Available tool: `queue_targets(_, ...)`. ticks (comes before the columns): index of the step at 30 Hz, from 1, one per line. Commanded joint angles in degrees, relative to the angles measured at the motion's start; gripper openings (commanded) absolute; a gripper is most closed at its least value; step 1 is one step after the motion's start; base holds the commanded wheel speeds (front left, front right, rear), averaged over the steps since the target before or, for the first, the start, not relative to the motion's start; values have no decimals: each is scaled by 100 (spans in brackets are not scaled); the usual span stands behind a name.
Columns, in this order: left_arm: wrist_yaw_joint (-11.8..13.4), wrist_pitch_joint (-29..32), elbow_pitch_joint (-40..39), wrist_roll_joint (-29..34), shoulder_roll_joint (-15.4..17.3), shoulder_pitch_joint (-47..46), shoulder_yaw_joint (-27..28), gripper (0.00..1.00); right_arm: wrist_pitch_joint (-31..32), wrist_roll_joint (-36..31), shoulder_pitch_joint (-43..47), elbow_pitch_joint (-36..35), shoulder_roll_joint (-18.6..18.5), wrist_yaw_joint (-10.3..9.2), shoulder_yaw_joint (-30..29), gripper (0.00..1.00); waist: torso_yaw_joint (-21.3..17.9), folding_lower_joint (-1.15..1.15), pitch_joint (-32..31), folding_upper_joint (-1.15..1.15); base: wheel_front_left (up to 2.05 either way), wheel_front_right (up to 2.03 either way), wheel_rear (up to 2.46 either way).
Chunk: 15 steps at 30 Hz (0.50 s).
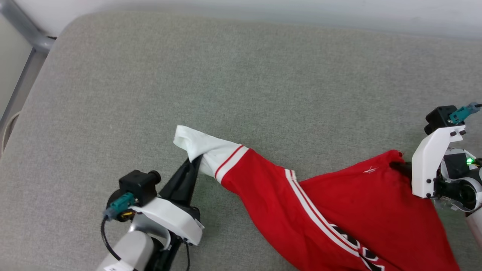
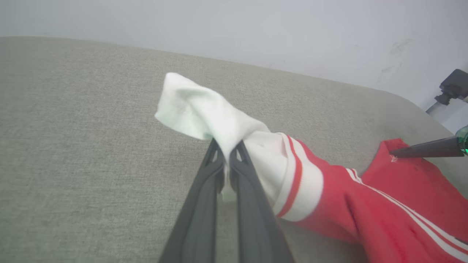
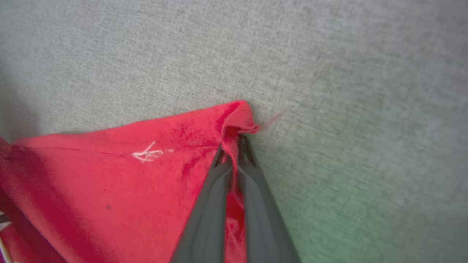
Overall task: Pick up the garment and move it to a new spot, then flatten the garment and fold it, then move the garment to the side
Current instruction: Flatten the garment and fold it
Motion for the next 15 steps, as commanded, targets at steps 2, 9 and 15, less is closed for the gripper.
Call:
queue_targets(2,-3,8,-16,41,104,-149,48,0,-65,30,14,22,24,-2,24,0,-103,0,-155,0,0,0,0)
queue_targets(9,-80,162,-141,285,640,-824,227,0,-598,-173,-387,-251,-70,-3,-228,0,-399,0,-537,0,0,0,0)
queue_targets(15,-262,385,124,355,970,-1917,424,0,-1153,-729,-961,-210,57,-5,-625,0,-657,0,-634,0,0,0,0)
